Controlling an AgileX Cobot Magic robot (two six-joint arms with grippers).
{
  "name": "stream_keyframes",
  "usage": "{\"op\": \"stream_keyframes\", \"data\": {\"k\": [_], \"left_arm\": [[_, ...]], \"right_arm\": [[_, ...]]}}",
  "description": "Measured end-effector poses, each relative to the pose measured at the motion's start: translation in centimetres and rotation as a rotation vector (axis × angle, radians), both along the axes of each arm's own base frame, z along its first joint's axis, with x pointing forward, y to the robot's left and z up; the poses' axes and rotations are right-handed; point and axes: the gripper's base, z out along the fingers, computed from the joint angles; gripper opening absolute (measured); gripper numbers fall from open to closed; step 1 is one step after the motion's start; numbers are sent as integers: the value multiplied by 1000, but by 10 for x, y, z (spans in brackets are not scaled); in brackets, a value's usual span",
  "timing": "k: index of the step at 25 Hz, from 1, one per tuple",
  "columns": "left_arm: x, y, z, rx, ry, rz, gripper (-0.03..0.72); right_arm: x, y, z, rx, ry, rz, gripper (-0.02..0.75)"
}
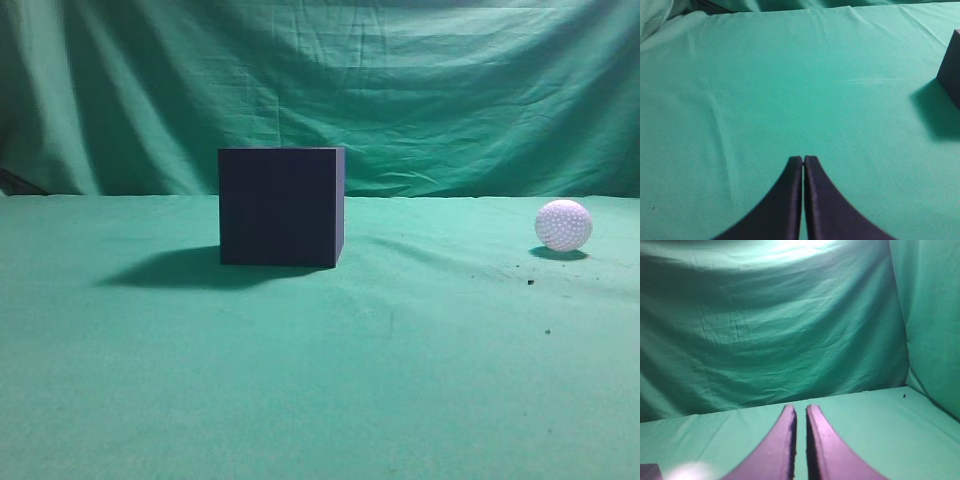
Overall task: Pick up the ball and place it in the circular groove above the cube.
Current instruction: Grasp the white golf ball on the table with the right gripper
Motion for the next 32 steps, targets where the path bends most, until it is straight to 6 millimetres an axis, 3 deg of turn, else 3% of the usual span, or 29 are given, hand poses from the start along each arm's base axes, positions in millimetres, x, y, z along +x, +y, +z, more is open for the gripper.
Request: {"op": "stream_keyframes", "data": {"k": [5, 10, 16, 23, 32], "left_arm": [[0, 0, 0, 0, 0, 0, 0], [0, 0, 0, 0, 0, 0, 0], [0, 0, 0, 0, 0, 0, 0], [0, 0, 0, 0, 0, 0, 0], [0, 0, 0, 0, 0, 0, 0]], "right_arm": [[-2, 1, 36, -88, 32, 3, 49], [19, 3, 67, -110, 221, 26, 49], [53, 9, 61, -49, 549, 74, 49], [91, 15, 51, -168, 892, 168, 49], [156, 56, 51, -354, 1180, 356, 49]]}}
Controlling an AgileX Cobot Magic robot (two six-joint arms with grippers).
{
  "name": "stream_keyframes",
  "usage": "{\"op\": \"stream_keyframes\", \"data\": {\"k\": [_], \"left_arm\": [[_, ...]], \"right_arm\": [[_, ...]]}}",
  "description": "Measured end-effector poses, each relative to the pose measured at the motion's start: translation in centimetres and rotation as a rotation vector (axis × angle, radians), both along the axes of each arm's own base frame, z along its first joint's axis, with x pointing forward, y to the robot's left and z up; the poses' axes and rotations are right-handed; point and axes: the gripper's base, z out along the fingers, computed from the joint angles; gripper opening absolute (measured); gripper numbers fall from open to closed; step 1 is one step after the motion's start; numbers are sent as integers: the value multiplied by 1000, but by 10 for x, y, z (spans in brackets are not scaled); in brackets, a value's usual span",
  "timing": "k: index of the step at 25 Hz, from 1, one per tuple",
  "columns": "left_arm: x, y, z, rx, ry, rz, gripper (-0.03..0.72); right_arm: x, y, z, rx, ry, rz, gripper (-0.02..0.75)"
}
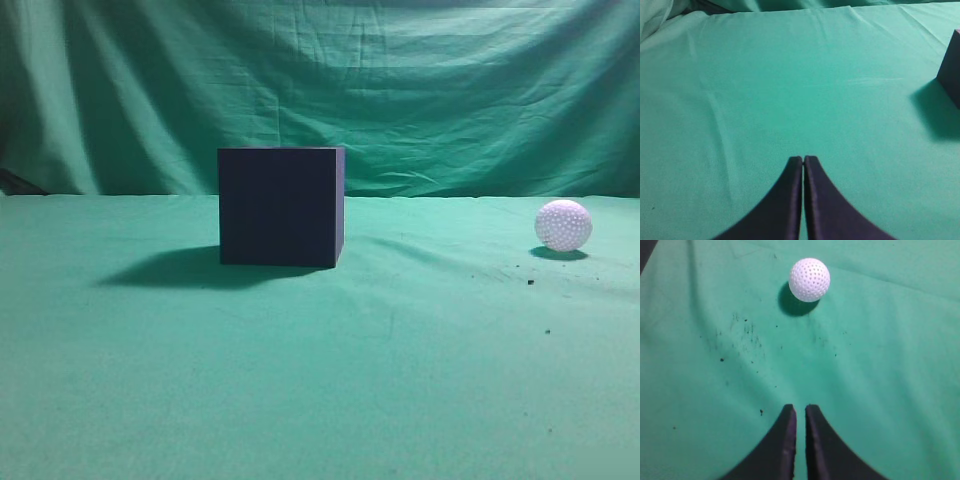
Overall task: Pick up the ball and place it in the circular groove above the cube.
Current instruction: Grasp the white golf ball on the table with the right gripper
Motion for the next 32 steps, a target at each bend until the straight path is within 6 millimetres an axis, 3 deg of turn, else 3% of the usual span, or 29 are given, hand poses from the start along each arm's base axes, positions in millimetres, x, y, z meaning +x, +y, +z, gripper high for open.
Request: {"op": "stream_keyframes", "data": {"k": [5, 8, 13, 16, 24, 28, 32], "left_arm": [[0, 0, 0, 0, 0, 0, 0], [0, 0, 0, 0, 0, 0, 0], [0, 0, 0, 0, 0, 0, 0], [0, 0, 0, 0, 0, 0, 0], [0, 0, 0, 0, 0, 0, 0], [0, 0, 0, 0, 0, 0, 0], [0, 0, 0, 0, 0, 0, 0]], "right_arm": [[45, 14, -9, -43, 91, 23, 49], [68, 19, -20, -60, 141, 30, 201], [102, 28, -36, -68, 178, 32, 546], [121, 33, -44, -69, 186, 33, 653], [158, 43, -74, -80, 233, 35, 637], [164, 45, -88, -88, 267, 35, 546], [165, 45, -98, -94, 291, 36, 543]]}}
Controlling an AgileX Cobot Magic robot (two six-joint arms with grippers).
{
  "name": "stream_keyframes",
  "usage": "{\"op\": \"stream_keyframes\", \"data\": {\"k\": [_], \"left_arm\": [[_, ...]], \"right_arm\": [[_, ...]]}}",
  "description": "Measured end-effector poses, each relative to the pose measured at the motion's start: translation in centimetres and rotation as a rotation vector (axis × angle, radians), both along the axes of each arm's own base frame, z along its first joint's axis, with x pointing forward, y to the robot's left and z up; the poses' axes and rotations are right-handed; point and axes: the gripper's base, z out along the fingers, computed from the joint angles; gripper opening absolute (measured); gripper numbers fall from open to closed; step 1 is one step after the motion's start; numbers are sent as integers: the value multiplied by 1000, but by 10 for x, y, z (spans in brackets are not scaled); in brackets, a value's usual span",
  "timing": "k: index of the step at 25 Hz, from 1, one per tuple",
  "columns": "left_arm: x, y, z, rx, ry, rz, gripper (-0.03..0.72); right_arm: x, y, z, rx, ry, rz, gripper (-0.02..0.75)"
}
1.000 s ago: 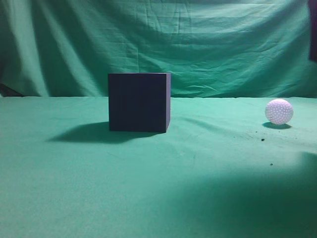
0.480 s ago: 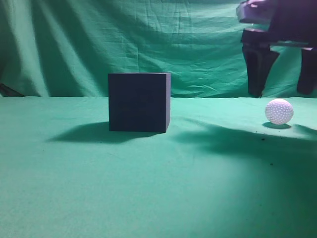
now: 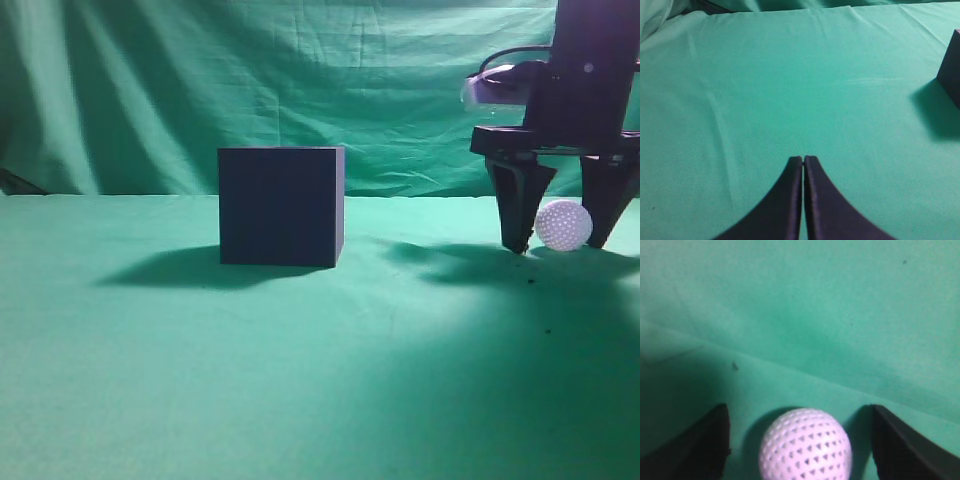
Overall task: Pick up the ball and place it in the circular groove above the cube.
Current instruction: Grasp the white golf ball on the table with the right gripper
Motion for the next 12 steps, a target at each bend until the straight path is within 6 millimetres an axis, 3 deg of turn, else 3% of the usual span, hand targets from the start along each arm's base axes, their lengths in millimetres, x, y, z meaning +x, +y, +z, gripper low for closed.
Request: {"op": "stream_keyframes", "data": {"k": [2, 7, 12], "left_arm": [[0, 0, 0, 0, 0, 0, 0], [0, 0, 0, 0, 0, 0, 0], [0, 0, 0, 0, 0, 0, 0]], "right_arm": [[1, 0, -1, -1, 3, 0, 543], [0, 0, -1, -7, 22, -2, 312], [1, 4, 10, -11, 67, 8, 314]]}}
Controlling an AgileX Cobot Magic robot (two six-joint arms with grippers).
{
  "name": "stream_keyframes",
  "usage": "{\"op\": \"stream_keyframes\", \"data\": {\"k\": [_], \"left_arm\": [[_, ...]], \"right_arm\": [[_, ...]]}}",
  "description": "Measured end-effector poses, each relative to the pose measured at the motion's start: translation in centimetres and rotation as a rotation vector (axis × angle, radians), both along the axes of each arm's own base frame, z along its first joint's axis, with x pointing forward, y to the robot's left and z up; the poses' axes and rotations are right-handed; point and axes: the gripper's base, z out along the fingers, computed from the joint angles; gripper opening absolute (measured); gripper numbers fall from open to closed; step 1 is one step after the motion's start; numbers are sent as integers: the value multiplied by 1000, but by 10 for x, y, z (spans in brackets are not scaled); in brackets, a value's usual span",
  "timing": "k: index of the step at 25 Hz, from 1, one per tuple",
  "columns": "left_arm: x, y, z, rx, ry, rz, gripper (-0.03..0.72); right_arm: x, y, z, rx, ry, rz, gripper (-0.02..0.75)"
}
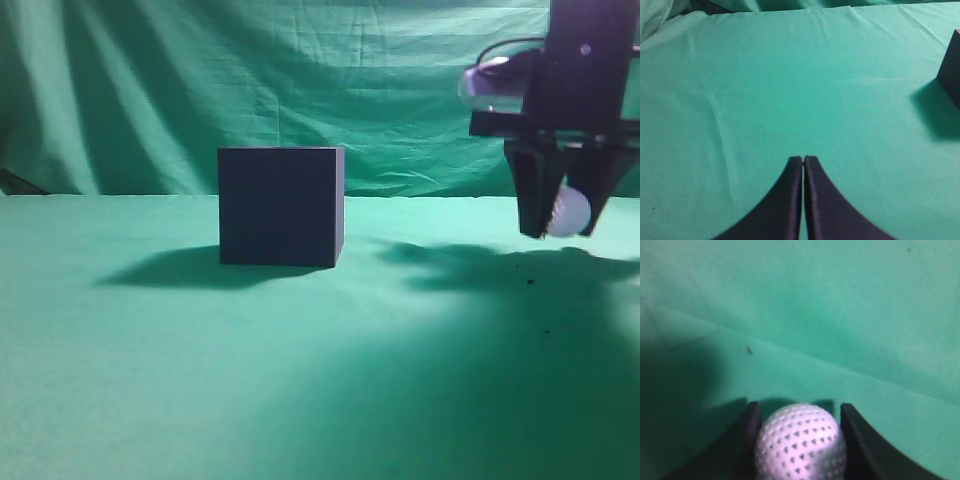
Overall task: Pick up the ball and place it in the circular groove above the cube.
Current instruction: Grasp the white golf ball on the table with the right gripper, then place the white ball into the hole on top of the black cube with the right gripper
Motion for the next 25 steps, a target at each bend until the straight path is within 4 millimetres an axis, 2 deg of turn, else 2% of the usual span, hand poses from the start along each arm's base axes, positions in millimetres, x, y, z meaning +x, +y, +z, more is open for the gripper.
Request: {"op": "stream_keyframes", "data": {"k": [4, 8, 11, 14, 18, 25], "left_arm": [[0, 0, 0, 0, 0, 0, 0], [0, 0, 0, 0, 0, 0, 0], [0, 0, 0, 0, 0, 0, 0], [0, 0, 0, 0, 0, 0, 0], [0, 0, 0, 0, 0, 0, 0], [0, 0, 0, 0, 0, 0, 0]], "right_arm": [[7, 21, 33, 15, -43, 52, 314], [2, 64, 79, 58, -159, 157, 314], [-10, 101, 98, 96, -213, 245, 314], [-27, 133, 103, 121, -237, 329, 314], [-42, 163, 99, 148, -255, 401, 314], [-37, 174, 81, 151, -267, 412, 314]]}}
